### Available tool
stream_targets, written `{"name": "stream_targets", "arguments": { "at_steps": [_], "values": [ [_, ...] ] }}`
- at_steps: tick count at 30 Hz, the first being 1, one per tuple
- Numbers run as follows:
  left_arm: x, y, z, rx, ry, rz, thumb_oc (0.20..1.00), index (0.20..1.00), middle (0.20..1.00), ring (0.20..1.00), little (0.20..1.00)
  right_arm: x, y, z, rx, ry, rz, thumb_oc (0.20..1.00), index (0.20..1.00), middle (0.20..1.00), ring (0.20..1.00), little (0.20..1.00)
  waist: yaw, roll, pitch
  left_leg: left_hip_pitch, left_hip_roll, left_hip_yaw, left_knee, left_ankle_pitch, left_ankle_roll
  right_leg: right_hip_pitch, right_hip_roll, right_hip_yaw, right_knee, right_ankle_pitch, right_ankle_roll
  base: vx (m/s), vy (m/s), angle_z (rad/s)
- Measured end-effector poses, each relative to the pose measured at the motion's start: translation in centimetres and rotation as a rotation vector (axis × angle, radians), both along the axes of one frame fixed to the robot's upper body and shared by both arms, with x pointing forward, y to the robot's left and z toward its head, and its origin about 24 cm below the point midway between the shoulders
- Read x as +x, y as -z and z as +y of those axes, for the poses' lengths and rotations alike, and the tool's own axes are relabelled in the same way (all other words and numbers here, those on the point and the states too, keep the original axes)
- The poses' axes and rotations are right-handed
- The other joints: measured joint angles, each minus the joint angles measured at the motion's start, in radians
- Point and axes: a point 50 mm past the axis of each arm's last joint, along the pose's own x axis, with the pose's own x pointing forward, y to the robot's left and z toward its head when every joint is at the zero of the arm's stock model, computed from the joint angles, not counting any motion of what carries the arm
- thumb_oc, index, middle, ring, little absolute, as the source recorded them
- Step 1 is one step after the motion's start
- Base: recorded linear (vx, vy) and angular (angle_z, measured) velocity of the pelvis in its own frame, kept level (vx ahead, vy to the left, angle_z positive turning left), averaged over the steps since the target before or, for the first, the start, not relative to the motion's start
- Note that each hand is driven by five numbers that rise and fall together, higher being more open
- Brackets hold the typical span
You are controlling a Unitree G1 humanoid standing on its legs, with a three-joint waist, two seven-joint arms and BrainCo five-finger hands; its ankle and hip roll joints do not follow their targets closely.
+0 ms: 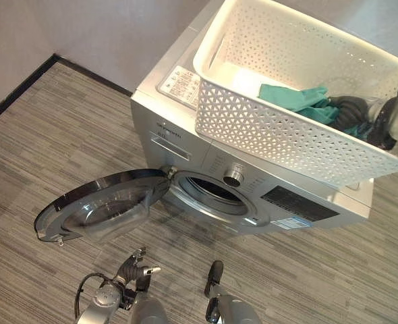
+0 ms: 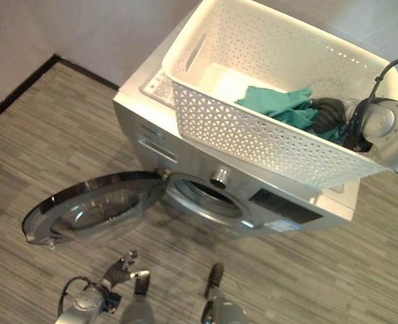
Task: Grab the laundry basket,head to the washer,open it,put in the laundry and shut it.
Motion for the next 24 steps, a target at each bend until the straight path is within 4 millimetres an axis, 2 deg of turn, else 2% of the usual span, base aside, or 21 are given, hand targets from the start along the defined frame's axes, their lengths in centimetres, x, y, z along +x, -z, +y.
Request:
{"name": "stream_targets", "arguments": {
  "at_steps": [5, 10, 13, 15, 18, 24],
  "values": [
    [0.1, 0.3, 0.4, 0.014, -0.017, 0.014, 1.000, 1.000, 1.000, 1.000, 1.000, 0.4, -1.2, -0.6, 0.177, 0.045, -0.150, 0.200, 0.200, 0.200, 0.200, 0.200, 0.000, -0.001, 0.001, 0.030, 0.000, 0.000, -0.002, 0.000, 0.000, 0.029, 0.000, 0.002, 0.000, 0.000, 0.000, 0.02, 0.004, 0.00],
    [0.1, 0.4, 0.3, 0.017, -0.032, 0.012, 1.000, 1.000, 1.000, 1.000, 1.000, -0.1, -4.6, -0.9, 0.371, 0.050, -0.380, 0.200, 0.200, 0.200, 0.200, 0.200, -0.003, 0.003, -0.001, 0.089, 0.000, 0.004, -0.010, -0.001, 0.002, 0.081, -0.001, 0.004, 0.000, -0.003, 0.004, 0.02, 0.008, -0.01],
    [0.0, 0.5, 0.4, 0.023, -0.058, 0.014, 1.000, 1.000, 1.000, 1.000, 1.000, -0.5, -6.6, -0.2, 0.462, 0.023, -0.546, 0.200, 0.200, 0.200, 0.200, 0.200, -0.004, 0.005, -0.007, 0.126, -0.001, 0.020, -0.016, -0.003, 0.005, 0.110, 0.000, 0.012, -0.001, -0.007, 0.008, 0.03, 0.029, -0.07],
    [0.0, 0.5, 0.5, 0.024, -0.076, 0.011, 1.000, 1.000, 1.000, 1.000, 1.000, -0.6, -7.1, 0.4, 0.499, 0.005, -0.608, 0.200, 0.200, 0.200, 0.200, 0.200, -0.004, 0.004, -0.023, 0.135, -0.001, 0.028, -0.016, -0.005, 0.007, 0.112, -0.001, 0.026, -0.001, -0.007, 0.008, 0.02, 0.042, -0.15],
    [-0.5, 1.1, 0.0, 0.005, -0.094, 0.030, 1.000, 1.000, 1.000, 1.000, 1.000, -0.9, -7.1, 1.7, 0.544, -0.048, -0.662, 0.200, 0.200, 0.200, 0.200, 0.200, -0.008, 0.021, -0.064, 0.139, -0.005, 0.029, -0.017, -0.006, 0.010, 0.115, -0.001, 0.029, 0.000, -0.006, 0.008, 0.01, 0.025, -0.04],
    [-0.3, 1.2, -1.0, 0.003, -0.100, 0.020, 1.000, 1.000, 1.000, 1.000, 1.000, -1.3, -3.9, 3.9, 0.611, -0.089, -0.723, 0.200, 0.200, 0.200, 0.200, 0.200, -0.018, 0.040, -0.106, 0.172, -0.006, 0.039, -0.017, -0.009, 0.014, 0.146, -0.001, 0.035, -0.001, -0.009, 0.011, 0.00, 0.039, -0.03]
  ]
}}
